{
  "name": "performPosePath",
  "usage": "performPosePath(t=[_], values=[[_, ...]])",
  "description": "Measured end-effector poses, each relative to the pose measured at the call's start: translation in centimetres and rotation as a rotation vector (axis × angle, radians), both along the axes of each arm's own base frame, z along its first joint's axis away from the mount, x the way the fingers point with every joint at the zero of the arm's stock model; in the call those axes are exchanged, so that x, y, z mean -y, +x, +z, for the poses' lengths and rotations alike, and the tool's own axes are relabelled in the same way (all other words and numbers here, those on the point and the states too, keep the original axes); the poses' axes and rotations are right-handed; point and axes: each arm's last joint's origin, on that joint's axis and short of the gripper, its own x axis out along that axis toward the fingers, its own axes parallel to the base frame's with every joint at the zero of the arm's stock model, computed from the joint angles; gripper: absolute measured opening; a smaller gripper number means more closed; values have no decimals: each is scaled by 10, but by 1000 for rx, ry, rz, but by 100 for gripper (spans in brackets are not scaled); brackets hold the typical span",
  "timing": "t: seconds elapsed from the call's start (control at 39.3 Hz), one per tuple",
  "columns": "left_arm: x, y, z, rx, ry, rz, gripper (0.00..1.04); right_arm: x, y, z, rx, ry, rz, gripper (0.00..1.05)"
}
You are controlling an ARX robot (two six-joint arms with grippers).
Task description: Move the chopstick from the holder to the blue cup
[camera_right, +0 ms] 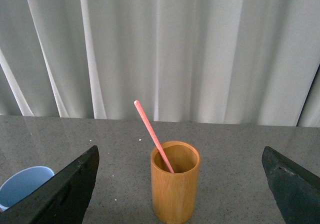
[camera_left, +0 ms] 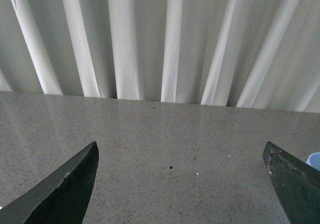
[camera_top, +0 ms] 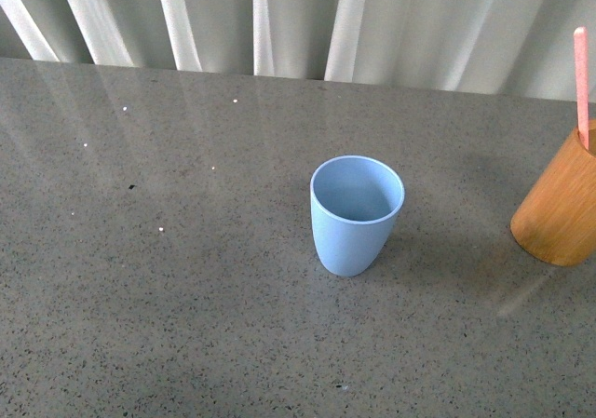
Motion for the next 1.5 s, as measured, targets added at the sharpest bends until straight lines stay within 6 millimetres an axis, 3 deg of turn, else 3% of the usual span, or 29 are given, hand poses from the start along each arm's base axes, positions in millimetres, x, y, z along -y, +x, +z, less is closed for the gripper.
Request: performPosePath(t=[0.18, 0.25, 0.36, 0.59, 0.89, 1.5], values=[[0, 0, 0, 0, 0, 0, 98, 0, 0, 0, 0, 0, 0, 95], [0, 0, 0, 0, 0, 1, 98, 1, 4, -5, -285, 55, -109, 95], [0, 0, 0, 0, 0, 0, 98, 4, 20, -15, -414, 72, -53, 95], [0, 0, 0, 0, 0, 0, 98, 8, 56, -16, -394, -18, 115, 95], [0, 0, 0, 0, 0, 0, 98, 23, 124, -24, -407, -160, 128, 95], [0, 0, 0, 0, 0, 0, 98, 11, 202, -35, -381, -175, 189, 95]])
